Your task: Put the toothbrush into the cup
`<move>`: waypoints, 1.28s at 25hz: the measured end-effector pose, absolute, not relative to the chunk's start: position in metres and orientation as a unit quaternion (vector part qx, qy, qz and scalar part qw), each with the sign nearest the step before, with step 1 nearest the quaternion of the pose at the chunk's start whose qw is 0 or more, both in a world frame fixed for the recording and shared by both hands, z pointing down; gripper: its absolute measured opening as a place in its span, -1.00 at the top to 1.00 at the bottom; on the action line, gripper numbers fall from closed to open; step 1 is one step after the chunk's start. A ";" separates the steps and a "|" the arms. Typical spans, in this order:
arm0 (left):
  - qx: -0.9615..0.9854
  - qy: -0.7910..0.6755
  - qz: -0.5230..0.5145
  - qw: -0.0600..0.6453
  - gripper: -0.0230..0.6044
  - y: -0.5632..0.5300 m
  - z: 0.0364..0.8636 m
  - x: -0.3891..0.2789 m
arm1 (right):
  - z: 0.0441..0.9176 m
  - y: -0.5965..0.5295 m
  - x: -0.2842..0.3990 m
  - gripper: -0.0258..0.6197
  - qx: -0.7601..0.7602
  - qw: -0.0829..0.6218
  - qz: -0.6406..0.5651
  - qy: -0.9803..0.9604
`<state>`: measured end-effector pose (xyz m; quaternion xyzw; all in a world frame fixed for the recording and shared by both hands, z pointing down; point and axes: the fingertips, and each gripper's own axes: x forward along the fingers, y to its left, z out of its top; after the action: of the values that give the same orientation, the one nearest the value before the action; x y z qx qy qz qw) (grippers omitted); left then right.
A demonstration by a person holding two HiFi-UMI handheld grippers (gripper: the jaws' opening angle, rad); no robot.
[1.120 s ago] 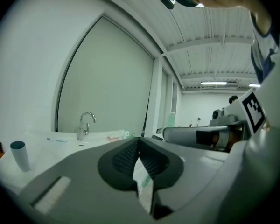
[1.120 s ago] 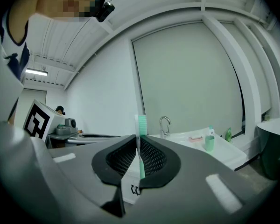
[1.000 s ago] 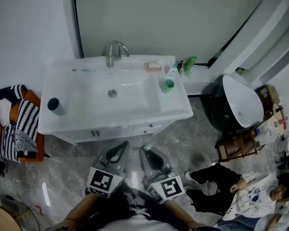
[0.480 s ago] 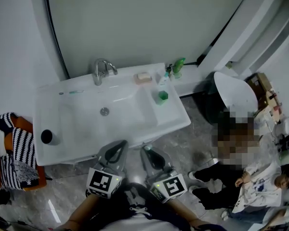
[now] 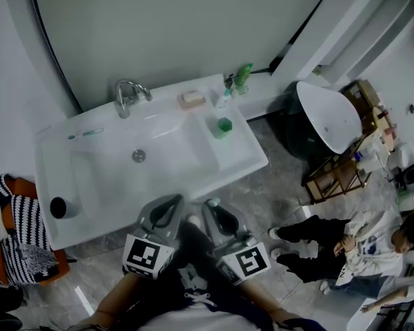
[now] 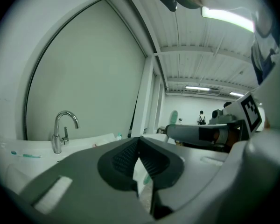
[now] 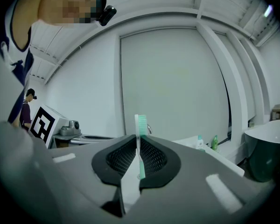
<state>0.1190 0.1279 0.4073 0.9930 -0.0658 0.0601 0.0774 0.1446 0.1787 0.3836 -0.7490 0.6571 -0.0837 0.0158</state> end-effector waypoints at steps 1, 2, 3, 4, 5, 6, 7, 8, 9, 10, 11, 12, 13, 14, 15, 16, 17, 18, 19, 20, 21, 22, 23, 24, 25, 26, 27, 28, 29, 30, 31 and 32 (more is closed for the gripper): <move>0.993 -0.062 0.061 0.076 0.93 0.127 0.408 0.122 | 0.383 0.179 0.149 0.83 -0.752 0.016 -0.086 0.653; 0.994 -0.060 0.063 0.074 0.93 0.126 0.409 0.126 | 0.382 0.179 0.154 0.83 -0.755 0.017 -0.085 0.650; 0.994 -0.058 0.063 0.073 0.93 0.125 0.410 0.130 | 0.381 0.179 0.158 0.83 -0.756 0.019 -0.082 0.649; 0.994 -0.057 0.063 0.072 0.93 0.123 0.410 0.134 | 0.379 0.178 0.163 0.83 -0.757 0.023 -0.078 0.648; 0.994 -0.057 0.063 0.071 0.93 0.121 0.409 0.138 | 0.379 0.176 0.168 0.83 -0.757 0.025 -0.075 0.648; 0.994 -0.058 0.063 0.071 0.93 0.118 0.408 0.143 | 0.380 0.174 0.172 0.83 -0.758 0.024 -0.078 0.648; 0.994 -0.057 0.063 0.070 0.93 0.115 0.407 0.147 | 0.382 0.172 0.176 0.83 -0.757 0.021 -0.084 0.647; 0.994 -0.057 0.063 0.070 0.93 0.113 0.405 0.152 | 0.383 0.170 0.180 0.83 -0.756 0.019 -0.088 0.648; 0.994 -0.056 0.063 0.070 0.93 0.111 0.404 0.157 | 0.383 0.168 0.184 0.83 -0.755 0.018 -0.091 0.649; 0.994 -0.056 0.063 0.068 0.93 0.110 0.401 0.162 | 0.383 0.166 0.189 0.83 -0.754 0.017 -0.091 0.651; 0.994 -0.056 0.062 0.066 0.93 0.108 0.400 0.167 | 0.381 0.164 0.195 0.83 -0.753 0.018 -0.089 0.652; 0.995 -0.057 0.061 0.063 0.93 0.107 0.399 0.172 | 0.380 0.162 0.201 0.83 -0.752 0.019 -0.087 0.653; 0.995 -0.057 0.061 0.062 0.93 0.105 0.398 0.177 | 0.378 0.159 0.208 0.83 -0.753 0.020 -0.083 0.653; 0.995 -0.056 0.062 0.061 0.93 0.105 0.397 0.181 | 0.377 0.158 0.214 0.83 -0.753 0.022 -0.080 0.653; 0.995 -0.054 0.063 0.060 0.93 0.105 0.398 0.185 | 0.376 0.156 0.220 0.83 -0.753 0.023 -0.078 0.653; 0.995 -0.051 0.066 0.058 0.93 0.105 0.398 0.188 | 0.375 0.155 0.225 0.83 -0.753 0.024 -0.077 0.653; 0.995 -0.048 0.069 0.057 0.93 0.105 0.399 0.192 | 0.374 0.154 0.231 0.83 -0.752 0.023 -0.077 0.654; 0.995 -0.046 0.071 0.057 0.93 0.105 0.399 0.197 | 0.374 0.152 0.236 0.83 -0.752 0.021 -0.076 0.654; 0.995 -0.044 0.074 0.057 0.93 0.103 0.399 0.202 | 0.373 0.151 0.242 0.83 -0.752 0.020 -0.075 0.655; 0.995 -0.045 0.076 0.057 0.93 0.101 0.399 0.206 | 0.372 0.149 0.249 0.83 -0.752 0.021 -0.075 0.654; 0.994 -0.046 0.077 0.056 0.93 0.099 0.399 0.210 | 0.372 0.148 0.255 0.83 -0.754 0.023 -0.074 0.653; 0.994 -0.047 0.078 0.055 0.93 0.096 0.398 0.214 | 0.372 0.146 0.261 0.83 -0.755 0.025 -0.072 0.651; 0.994 -0.048 0.078 0.054 0.93 0.094 0.399 0.218 | 0.372 0.145 0.267 0.83 -0.756 0.025 -0.070 0.650; 0.994 -0.048 0.079 0.054 0.93 0.092 0.399 0.222 | 0.373 0.143 0.272 0.83 -0.757 0.024 -0.070 0.649; 0.994 -0.047 0.081 0.055 0.93 0.092 0.401 0.226 | 0.373 0.142 0.277 0.83 -0.757 0.023 -0.070 0.650; 0.994 -0.046 0.083 0.056 0.93 0.091 0.403 0.231 | 0.373 0.140 0.283 0.83 -0.757 0.024 -0.070 0.650; 0.994 -0.045 0.084 0.057 0.93 0.091 0.404 0.235 | 0.373 0.138 0.288 0.83 -0.757 0.025 -0.070 0.650; 0.994 -0.044 0.085 0.057 0.93 0.090 0.405 0.240 | 0.372 0.136 0.294 0.83 -0.757 0.025 -0.070 0.649; 0.994 -0.044 0.086 0.057 0.93 0.089 0.405 0.245 | 0.372 0.135 0.300 0.83 -0.758 0.024 -0.069 0.649; 0.994 -0.044 0.087 0.057 0.93 0.088 0.406 0.250 | 0.372 0.134 0.307 0.83 -0.758 0.022 -0.066 0.649; 0.993 -0.045 0.088 0.056 0.93 0.086 0.407 0.254 | 0.372 0.132 0.313 0.83 -0.758 0.021 -0.065 0.648; 0.993 -0.046 0.089 0.056 0.93 0.084 0.408 0.258 | 0.371 0.130 0.318 0.83 -0.758 0.021 -0.065 0.649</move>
<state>0.2584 0.0845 0.4083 0.9934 -0.0457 0.0893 0.0565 0.3178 0.1301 0.3714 -0.7580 0.6487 -0.0647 0.0210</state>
